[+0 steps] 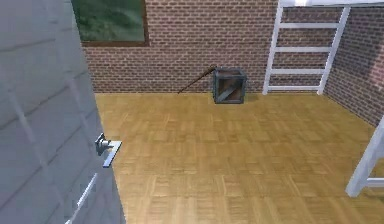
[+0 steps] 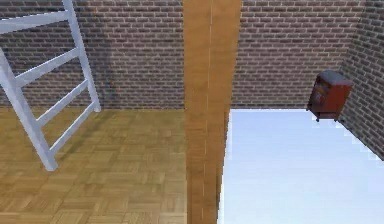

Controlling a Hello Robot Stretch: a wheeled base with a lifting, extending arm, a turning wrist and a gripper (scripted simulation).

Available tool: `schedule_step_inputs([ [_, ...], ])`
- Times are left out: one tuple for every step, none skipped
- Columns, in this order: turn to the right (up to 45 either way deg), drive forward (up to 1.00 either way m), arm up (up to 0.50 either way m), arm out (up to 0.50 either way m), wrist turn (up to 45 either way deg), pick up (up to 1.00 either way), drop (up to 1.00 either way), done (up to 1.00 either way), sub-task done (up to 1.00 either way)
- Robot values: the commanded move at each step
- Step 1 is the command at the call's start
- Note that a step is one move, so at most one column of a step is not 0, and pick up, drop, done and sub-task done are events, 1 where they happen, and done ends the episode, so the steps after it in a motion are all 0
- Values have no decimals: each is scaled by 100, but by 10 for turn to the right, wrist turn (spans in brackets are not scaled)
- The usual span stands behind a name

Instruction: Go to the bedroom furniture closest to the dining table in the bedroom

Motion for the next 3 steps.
schedule_step_inputs([
  [120,0,0,0,0,0,0,0,0],
  [0,20,0,0,0,0,0,0,0],
  [330,0,0,0,0,0,0,0,0],
])
